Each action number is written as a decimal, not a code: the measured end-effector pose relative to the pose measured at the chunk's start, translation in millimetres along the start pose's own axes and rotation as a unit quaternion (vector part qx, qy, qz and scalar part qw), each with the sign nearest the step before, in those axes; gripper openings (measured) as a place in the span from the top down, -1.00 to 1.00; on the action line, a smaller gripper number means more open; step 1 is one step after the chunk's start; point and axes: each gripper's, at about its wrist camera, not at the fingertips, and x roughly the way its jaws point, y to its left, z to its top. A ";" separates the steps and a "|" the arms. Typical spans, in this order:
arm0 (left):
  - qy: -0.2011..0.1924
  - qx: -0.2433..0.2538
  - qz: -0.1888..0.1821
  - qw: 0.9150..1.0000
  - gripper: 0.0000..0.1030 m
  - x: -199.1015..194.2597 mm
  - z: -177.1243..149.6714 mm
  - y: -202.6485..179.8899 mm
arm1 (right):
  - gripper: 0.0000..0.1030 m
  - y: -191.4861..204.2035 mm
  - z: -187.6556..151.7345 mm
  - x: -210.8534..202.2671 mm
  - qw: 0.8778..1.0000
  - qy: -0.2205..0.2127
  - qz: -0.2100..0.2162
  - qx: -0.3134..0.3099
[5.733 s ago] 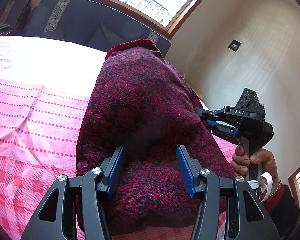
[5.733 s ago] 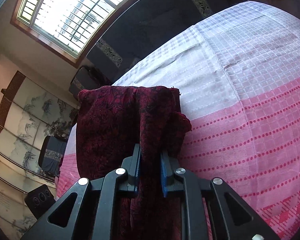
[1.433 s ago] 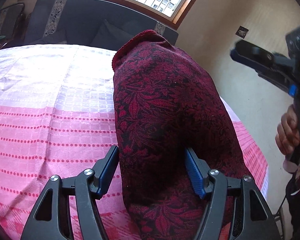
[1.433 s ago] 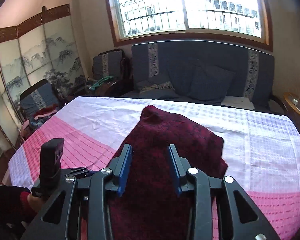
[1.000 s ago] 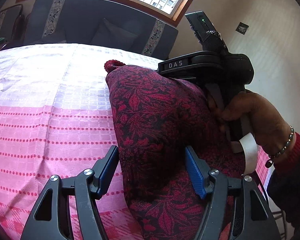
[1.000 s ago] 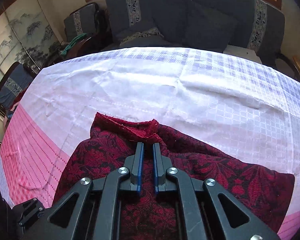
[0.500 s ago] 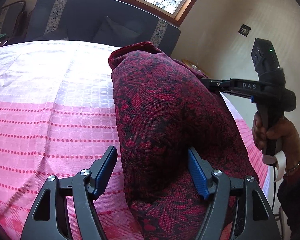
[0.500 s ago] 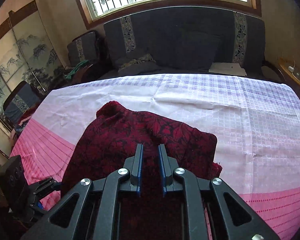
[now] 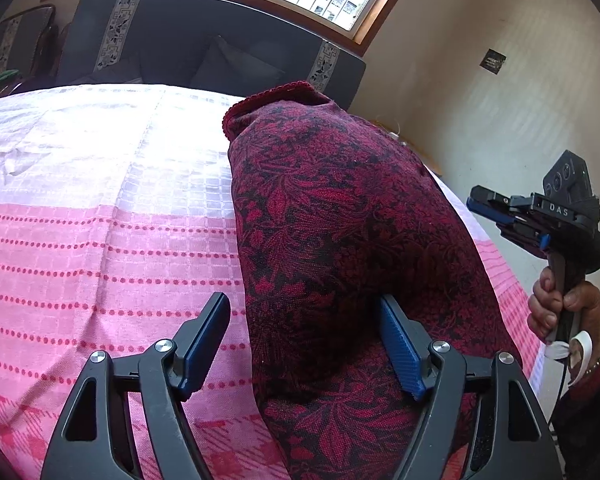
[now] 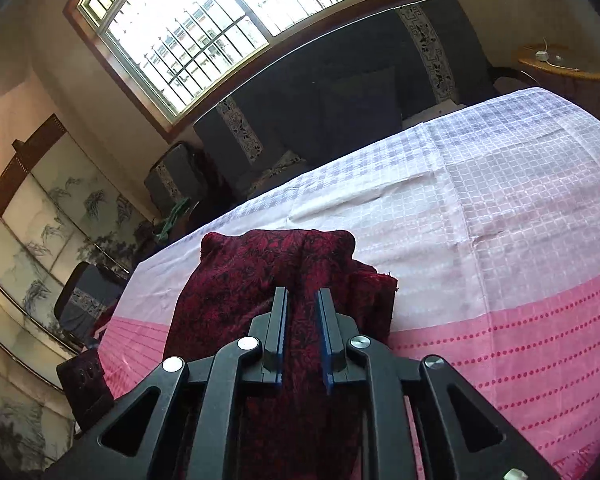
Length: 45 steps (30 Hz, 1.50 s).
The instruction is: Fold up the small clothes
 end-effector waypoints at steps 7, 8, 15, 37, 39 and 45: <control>-0.002 0.001 0.004 1.000 -0.48 -1.4 -1.0 -1.6 | 0.10 -26.3 -51.2 2.4 0.998 0.047 -0.010 0.031; -0.001 0.000 0.004 1.000 -0.49 -1.1 -1.1 -2.0 | 0.00 -30.6 -53.9 4.7 0.998 0.048 -0.004 0.042; 0.016 -0.024 -0.026 0.999 -0.51 1.6 3.0 6.0 | -0.16 -44.1 -57.9 25.8 0.992 0.076 0.063 0.085; 0.119 -0.023 -0.123 0.985 -0.62 26.8 38.7 17.8 | -0.50 -35.1 -54.3 63.9 0.979 0.117 0.157 0.059; 0.115 -0.002 -0.100 0.988 -0.68 25.8 38.7 10.0 | -0.57 -26.6 -56.2 66.7 0.980 0.118 0.153 0.042; 0.090 0.059 -0.041 0.993 -0.71 23.2 33.1 -13.0 | -0.24 -16.5 -61.6 73.1 0.986 0.105 0.131 0.020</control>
